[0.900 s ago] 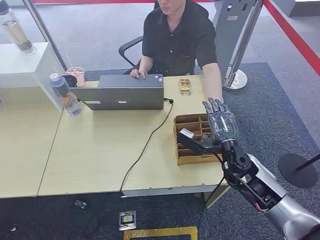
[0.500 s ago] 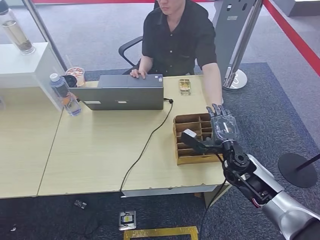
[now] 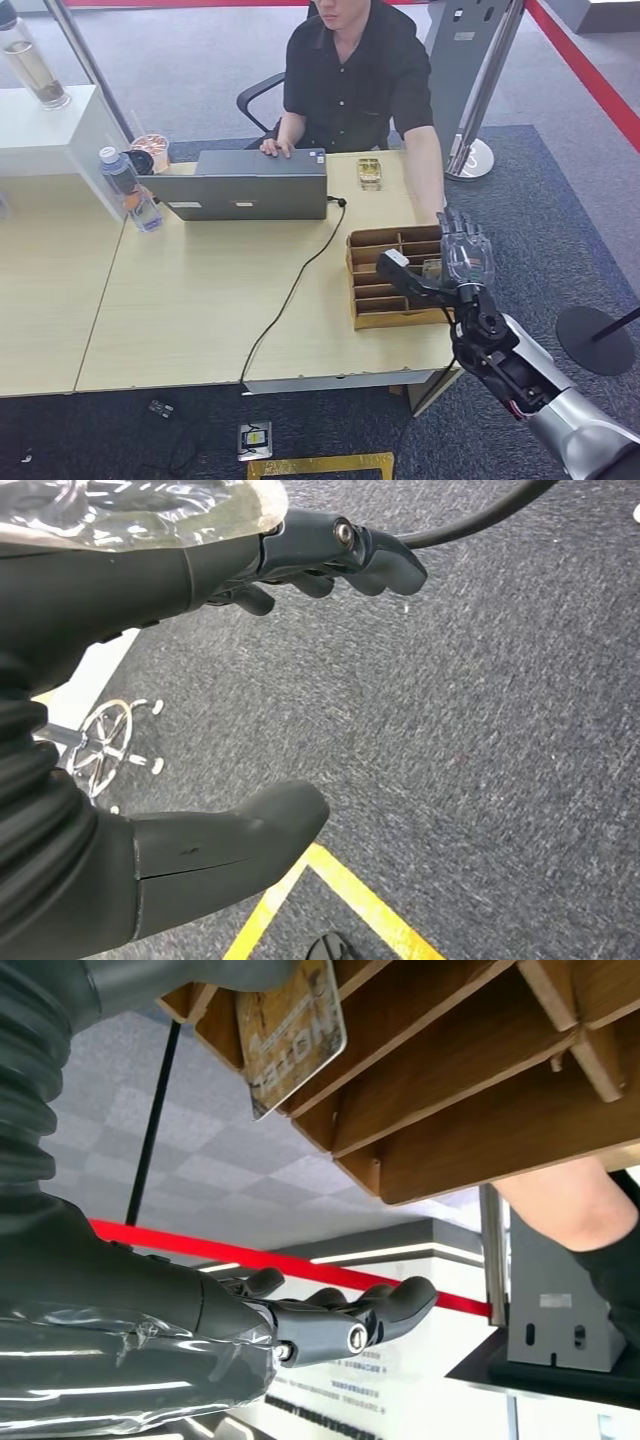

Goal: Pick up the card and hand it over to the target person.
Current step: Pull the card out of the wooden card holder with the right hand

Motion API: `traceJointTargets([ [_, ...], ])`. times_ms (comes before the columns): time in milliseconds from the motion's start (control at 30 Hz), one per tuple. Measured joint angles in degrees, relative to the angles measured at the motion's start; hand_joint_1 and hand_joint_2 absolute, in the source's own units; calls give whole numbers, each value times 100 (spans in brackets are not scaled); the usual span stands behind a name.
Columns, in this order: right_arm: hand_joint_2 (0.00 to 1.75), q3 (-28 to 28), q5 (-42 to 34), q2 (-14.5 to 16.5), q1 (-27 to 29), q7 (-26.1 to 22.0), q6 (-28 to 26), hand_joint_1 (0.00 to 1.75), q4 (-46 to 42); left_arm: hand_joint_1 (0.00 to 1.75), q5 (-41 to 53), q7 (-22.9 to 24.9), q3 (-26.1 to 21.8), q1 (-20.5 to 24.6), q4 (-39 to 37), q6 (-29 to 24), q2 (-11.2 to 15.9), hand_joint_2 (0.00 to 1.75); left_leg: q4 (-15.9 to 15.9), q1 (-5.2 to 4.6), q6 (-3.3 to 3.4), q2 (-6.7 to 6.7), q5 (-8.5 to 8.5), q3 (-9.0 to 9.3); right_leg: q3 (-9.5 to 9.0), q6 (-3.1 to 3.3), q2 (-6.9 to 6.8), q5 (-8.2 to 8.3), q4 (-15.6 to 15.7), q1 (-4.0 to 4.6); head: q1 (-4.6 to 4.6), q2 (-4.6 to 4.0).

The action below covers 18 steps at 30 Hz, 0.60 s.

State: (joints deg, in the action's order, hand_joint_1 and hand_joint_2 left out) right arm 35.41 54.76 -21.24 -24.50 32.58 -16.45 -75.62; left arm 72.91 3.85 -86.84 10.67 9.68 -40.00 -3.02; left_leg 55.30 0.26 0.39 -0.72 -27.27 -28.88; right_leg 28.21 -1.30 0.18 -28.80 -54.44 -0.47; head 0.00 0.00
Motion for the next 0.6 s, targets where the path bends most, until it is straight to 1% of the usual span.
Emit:
traceJointTargets([
  [133, 175, -100, -1, -82, 136, 70, 205, 11, -382, 0, -18, -20, 48, -3, -31, 0, 39, 175, 2, 0, 0, 3, 1, -3, 5, 0, 2, 2, -3, 0, 0, 0],
  [233, 175, -143, 29, -114, 189, 91, 323, 19, -575, 0, -7, 3, 77, -6, -27, 0, 52, 175, 4, -1, 0, 1, 1, -8, 9, 0, 0, 1, -5, 0, 0, 0],
  [267, 175, -151, 42, -117, 199, 93, 359, 31, -631, 0, -2, 15, 82, -7, -21, 0, 54, 175, 3, -1, 0, 3, 2, -7, 9, 0, 2, 2, -4, -1, 0, 0],
  [333, 175, -150, 61, -112, 207, 88, 391, 98, -689, 0, 7, 31, 84, -6, -16, 0, 53, 175, 2, -1, 1, 6, 1, -6, 8, 0, 5, 2, -4, -1, 0, 0],
  [367, 175, -145, 69, -109, 209, 87, 401, 126, -705, 0, 10, 37, 86, -6, -18, 0, 53, 175, 2, -1, 0, 8, 3, -9, 12, 1, 6, 4, -4, -1, 0, 0],
  [400, 175, -142, 76, -104, 214, 86, 411, 138, -720, 0, 14, 38, 89, -6, -22, 0, 53, 175, 2, -1, 0, 7, 2, -7, 10, 0, 5, 3, -4, -1, 0, 0],
  [467, 175, -138, 89, -93, 228, 82, 433, 118, -744, 0, 19, 36, 95, -6, -32, 0, 52, 175, 1, -1, 0, 9, 2, -6, 9, 0, 6, 3, -3, -1, 0, 0],
  [500, 175, -136, 95, -87, 238, 80, 446, 113, -751, 0, 22, 31, 99, -6, -39, 0, 54, 175, 1, -1, 1, 8, -1, 0, 3, -1, 7, 0, -2, -1, 0, 0],
  [600, 175, -127, 95, -73, 275, 65, 525, 116, -752, 0, 31, -10, 124, -5, -85, 0, 74, 175, -3, 0, 0, 9, 2, 0, 3, 1, 6, 3, 2, 0, 0, 0],
])
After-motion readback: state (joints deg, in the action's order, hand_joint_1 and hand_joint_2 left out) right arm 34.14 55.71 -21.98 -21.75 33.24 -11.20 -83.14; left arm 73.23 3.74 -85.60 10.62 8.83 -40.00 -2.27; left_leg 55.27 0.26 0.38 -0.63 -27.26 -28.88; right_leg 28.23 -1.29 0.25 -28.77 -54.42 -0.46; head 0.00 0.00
